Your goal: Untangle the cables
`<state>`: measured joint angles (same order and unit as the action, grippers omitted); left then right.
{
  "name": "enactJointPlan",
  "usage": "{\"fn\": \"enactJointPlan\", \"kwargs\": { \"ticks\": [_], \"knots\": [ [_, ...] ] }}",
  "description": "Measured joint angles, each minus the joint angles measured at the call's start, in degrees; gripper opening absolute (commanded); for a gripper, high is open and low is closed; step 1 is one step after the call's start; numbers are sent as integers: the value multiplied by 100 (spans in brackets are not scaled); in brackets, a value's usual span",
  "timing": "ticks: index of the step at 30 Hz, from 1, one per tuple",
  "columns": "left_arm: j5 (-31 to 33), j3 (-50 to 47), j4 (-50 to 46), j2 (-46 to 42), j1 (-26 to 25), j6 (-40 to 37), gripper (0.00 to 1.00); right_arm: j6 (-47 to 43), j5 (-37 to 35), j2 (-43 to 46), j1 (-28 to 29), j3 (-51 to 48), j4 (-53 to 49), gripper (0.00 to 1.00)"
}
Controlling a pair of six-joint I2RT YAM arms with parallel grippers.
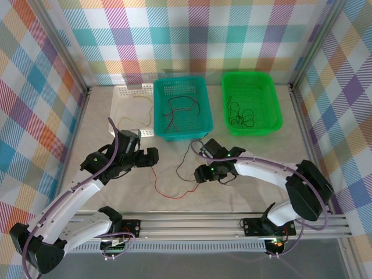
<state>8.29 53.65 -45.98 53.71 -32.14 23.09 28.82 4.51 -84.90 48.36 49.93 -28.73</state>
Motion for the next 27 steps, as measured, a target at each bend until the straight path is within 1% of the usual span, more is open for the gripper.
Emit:
{"fn": "enactJointPlan", "kwargs": {
  "ticks": [5,10,12,21,27],
  "knots": [
    [149,0,-63,-81,0,0,99,229,-2,-417,181,-2,372,59],
    [188,0,-63,-98,0,0,99,382,-72,-772,306,-2,619,54],
    [190,0,-63,-98,0,0,99,407,-131,-876,315,0,667,50],
    [192,0,-63,-111,0,0,99,568,-354,-916,315,11,573,26],
    [190,0,-63,-129,0,0,99,634,-501,-944,304,11,514,13]
  ]
}}
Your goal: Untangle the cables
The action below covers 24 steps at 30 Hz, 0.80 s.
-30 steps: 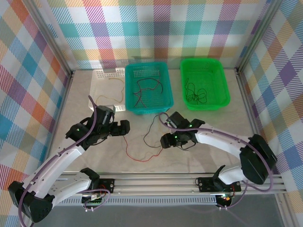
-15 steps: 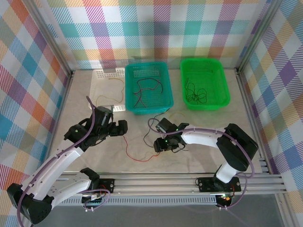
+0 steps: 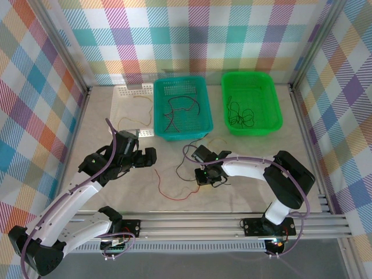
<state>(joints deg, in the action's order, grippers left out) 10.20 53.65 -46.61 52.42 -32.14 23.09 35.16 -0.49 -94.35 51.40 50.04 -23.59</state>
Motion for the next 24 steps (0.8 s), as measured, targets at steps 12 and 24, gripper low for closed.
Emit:
{"fn": "enactJointPlan", "kwargs": {
  "ticks": [12,24],
  "knots": [
    [0,0,0,-44,0,0,99,0,-295,505,-2,-26,61,0],
    [-7,0,11,-83,0,0,99,-444,-1307,2406,-116,981,-863,0]
  ]
}}
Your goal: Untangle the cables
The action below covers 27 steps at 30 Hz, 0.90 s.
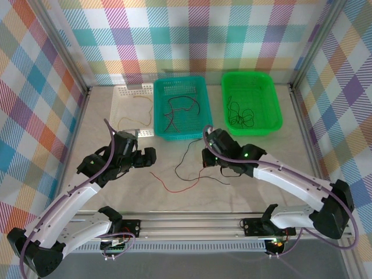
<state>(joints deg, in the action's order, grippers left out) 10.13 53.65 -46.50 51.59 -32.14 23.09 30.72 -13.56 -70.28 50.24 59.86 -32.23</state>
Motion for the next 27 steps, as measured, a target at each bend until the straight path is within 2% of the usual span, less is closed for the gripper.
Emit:
{"fn": "enactJointPlan", "kwargs": {
  "ticks": [4,9,17,27],
  "knots": [
    [-2,-7,9,-72,0,0,99,-356,-251,-103,-308,944,-308,0],
    [4,-39,7,-278,0,0,99,-935,-826,-813,-763,2555,-662,0],
    [2,-94,9,-323,0,2,98,-1904,-1985,-2793,-1239,4841,-811,0],
    [-20,-103,13,-302,0,2,98,-2643,-3257,-5292,-1305,6854,-898,0]
  ]
}}
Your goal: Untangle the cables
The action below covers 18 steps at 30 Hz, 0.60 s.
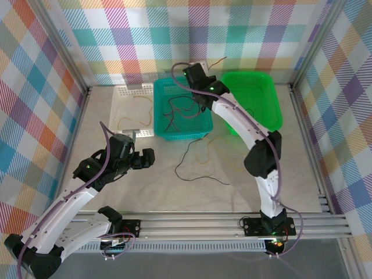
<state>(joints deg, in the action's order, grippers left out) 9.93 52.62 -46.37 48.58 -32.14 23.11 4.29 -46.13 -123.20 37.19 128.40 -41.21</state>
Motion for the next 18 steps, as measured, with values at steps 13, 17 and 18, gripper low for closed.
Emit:
{"fn": "enactJointPlan", "kwargs": {
  "ticks": [13,17,18],
  "knots": [
    [-44,-85,48,63,0,4,98,-190,367,-1908,461,785,-356,0],
    [-42,-85,101,76,0,4,98,-120,925,-2337,485,997,-785,0],
    [-42,-85,122,81,0,4,98,-107,1067,-2452,476,1147,-905,0]
  ]
}}
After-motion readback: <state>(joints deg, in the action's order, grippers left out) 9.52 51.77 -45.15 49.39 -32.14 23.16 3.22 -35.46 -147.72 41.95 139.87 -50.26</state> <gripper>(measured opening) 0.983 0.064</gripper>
